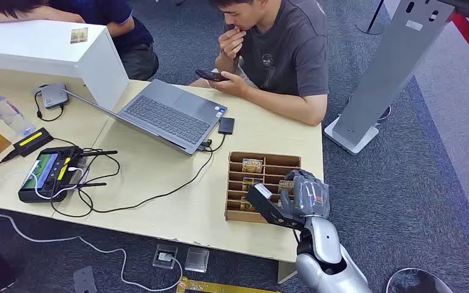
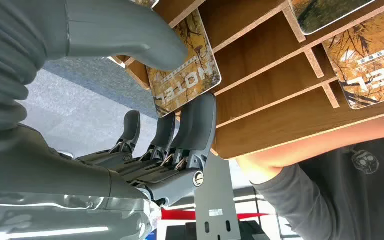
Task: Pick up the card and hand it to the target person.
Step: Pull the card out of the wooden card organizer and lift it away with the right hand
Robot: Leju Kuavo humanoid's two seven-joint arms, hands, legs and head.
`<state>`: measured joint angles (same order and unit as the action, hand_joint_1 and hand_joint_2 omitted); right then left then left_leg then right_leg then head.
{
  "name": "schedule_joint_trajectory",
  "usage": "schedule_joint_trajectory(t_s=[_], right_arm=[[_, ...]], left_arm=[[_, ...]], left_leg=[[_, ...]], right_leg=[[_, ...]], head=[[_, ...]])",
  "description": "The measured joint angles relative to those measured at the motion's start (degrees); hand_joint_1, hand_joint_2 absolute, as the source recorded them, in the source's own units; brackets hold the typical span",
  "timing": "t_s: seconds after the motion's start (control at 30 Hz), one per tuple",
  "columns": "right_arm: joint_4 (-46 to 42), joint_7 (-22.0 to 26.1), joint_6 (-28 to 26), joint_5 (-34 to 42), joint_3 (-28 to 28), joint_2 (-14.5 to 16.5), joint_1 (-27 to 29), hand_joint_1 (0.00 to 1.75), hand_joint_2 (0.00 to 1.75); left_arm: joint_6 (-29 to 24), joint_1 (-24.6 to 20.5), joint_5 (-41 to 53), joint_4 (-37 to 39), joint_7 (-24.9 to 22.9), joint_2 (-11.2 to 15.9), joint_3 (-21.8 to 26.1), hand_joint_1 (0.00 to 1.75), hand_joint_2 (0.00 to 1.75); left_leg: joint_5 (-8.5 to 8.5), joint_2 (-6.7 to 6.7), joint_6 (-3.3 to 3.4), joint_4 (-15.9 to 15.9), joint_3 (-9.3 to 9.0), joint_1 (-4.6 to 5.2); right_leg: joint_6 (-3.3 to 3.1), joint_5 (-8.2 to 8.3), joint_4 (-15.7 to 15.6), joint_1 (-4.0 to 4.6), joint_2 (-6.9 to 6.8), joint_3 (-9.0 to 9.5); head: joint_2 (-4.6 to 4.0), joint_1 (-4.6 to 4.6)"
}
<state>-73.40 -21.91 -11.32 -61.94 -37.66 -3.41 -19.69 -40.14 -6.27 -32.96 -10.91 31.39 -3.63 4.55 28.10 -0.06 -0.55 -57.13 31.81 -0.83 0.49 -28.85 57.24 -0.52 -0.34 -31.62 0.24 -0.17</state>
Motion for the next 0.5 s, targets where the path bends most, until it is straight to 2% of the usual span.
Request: schedule_joint_trajectory(t_s=[0.13,0.3,0.5], right_arm=[[0.2,0.0,0.0,-0.1,0.0,0.0,0.0,1.01,1.75],[0.5,-0.1,0.2,-0.5,0.0,0.1,-0.2,0.92,1.75],[0.9,-0.6,0.6,-1.0,-0.1,0.3,-0.3,1.04,1.75]], left_arm=[[0.0,0.0,0.0,0.0,0.0,0.0,-0.3,0.0,0.0],[0.0,0.0,0.0,0.0,0.0,0.0,-0.4,0.0,0.0],[0.0,0.0,0.0,0.0,0.0,0.0,-0.5,0.0,0.0]], left_leg=[[0.0,0.0,0.0,0.0,0.0,0.0],[0.0,0.0,0.0,0.0,-0.01,0.0],[0.0,0.0,0.0,0.0,-0.01,0.0]], right_leg=[[0.0,0.0,0.0,0.0,0.0,0.0],[0.0,0.0,0.0,0.0,0.0,0.0],[0.0,0.0,0.0,0.0,0.0,0.01]], head=[[0.0,0.0],[0.0,0.0],[0.0,-0.02]])
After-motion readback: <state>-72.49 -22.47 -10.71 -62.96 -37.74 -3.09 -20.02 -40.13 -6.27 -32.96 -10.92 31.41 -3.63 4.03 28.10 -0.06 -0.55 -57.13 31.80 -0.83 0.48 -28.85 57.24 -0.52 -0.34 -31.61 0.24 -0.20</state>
